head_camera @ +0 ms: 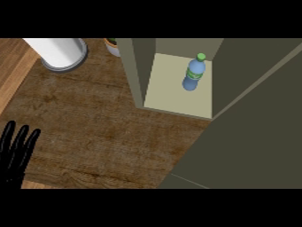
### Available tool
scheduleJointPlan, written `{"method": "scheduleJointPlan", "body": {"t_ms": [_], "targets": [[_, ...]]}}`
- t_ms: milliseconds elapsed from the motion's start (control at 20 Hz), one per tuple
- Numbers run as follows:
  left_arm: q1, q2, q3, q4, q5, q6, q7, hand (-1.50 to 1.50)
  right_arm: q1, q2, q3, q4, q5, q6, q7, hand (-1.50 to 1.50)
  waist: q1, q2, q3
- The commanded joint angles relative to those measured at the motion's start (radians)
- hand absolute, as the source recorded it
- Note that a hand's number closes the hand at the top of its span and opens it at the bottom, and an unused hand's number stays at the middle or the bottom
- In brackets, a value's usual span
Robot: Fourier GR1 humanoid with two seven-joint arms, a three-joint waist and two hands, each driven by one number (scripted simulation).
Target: Pick up the bottled water, place it into the cabinet and close the cabinet
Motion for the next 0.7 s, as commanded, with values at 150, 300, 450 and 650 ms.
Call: {"method": "scheduleJointPlan", "body": {"t_ms": [150,300,450,650], "targets": [[0.025,0.009,0.013,0.008,0.011,-0.012,0.001,-1.5,-0.025,0.136,-0.111,0.123,-0.014,-0.228,-0.024,1.5,-0.042,-0.005,0.006],[0.031,0.01,0.045,0.026,0.015,-0.016,-0.023,-1.5,0.01,0.136,-0.169,0.112,0.0,-0.281,-0.062,1.5,-0.06,-0.008,0.004],[0.038,0.015,0.043,0.015,0.021,-0.019,-0.013,-1.5,0.011,0.137,-0.207,0.125,-0.013,-0.333,-0.087,1.5,-0.062,-0.005,0.006],[0.029,0.013,0.05,0.021,0.029,-0.03,-0.017,-1.5,-0.065,0.138,-0.294,0.191,-0.029,-0.394,-0.105,1.5,-0.046,0.0,0.006]]}}
